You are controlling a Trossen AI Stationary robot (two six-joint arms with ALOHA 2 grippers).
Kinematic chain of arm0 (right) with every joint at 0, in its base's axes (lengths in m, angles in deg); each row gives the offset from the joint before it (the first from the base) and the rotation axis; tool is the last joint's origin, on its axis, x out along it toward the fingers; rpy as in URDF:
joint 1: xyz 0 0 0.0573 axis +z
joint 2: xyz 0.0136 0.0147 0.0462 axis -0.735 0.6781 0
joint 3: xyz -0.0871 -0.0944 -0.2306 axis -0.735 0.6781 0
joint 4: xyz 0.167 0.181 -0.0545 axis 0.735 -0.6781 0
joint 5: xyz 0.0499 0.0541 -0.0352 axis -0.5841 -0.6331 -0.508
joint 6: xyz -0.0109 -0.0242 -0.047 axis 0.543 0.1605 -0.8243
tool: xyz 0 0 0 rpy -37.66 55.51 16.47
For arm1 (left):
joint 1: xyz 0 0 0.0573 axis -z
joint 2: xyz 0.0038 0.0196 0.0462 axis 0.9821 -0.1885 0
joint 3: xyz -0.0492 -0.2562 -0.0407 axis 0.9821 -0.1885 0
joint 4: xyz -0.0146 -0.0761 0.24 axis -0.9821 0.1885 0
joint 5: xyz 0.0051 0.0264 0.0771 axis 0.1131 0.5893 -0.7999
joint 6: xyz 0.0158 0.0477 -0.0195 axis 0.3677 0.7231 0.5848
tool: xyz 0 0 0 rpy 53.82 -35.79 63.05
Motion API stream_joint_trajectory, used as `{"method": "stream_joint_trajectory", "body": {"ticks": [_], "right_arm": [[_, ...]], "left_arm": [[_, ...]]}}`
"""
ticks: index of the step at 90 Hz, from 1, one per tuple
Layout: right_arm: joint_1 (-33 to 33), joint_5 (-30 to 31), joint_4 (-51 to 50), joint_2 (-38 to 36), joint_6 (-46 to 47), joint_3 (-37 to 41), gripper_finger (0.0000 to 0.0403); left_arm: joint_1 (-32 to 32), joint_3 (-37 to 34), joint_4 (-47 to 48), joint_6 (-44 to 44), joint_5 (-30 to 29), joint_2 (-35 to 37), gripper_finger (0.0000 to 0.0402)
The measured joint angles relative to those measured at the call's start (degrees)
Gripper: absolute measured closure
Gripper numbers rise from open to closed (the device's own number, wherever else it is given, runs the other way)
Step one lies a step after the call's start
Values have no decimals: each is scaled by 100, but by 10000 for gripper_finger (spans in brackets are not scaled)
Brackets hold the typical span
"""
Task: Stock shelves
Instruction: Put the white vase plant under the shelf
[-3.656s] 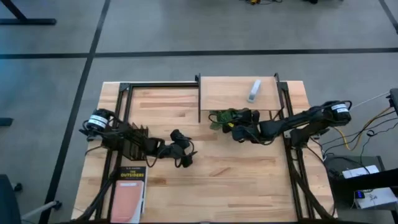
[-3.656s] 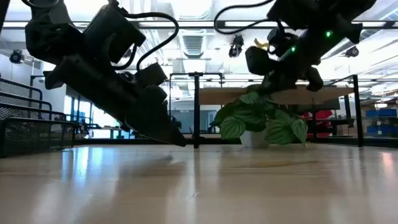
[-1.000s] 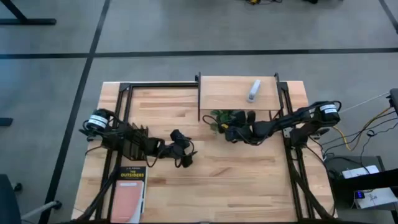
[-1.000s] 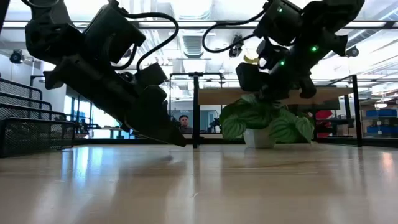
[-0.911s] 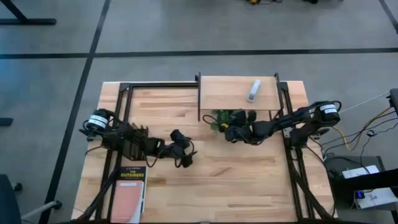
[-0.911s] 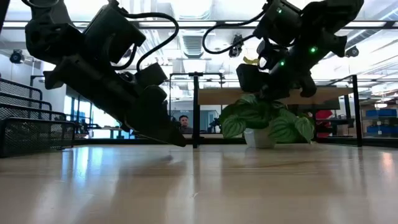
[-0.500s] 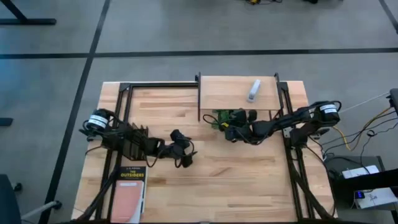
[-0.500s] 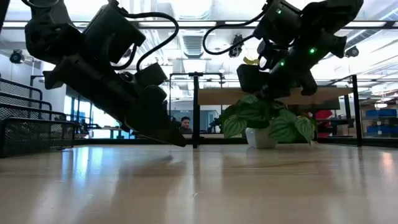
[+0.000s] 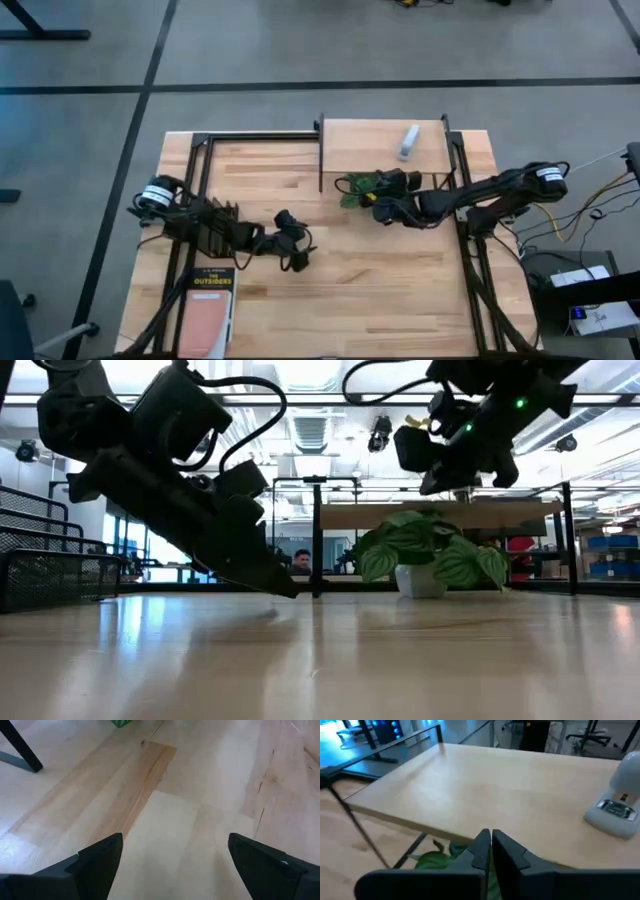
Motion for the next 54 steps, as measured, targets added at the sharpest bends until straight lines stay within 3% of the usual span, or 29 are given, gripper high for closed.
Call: {"method": "stream_joint_trajectory", "body": {"ticks": [37,54], "right_arm": [[136,-363,-138,-26,81,0,401],[22,-399,-634,232,673,-5,401]], "left_arm": [[5,0,0,-1,-4,0,54],[5,0,-2,-1,-5,0,54]]}}
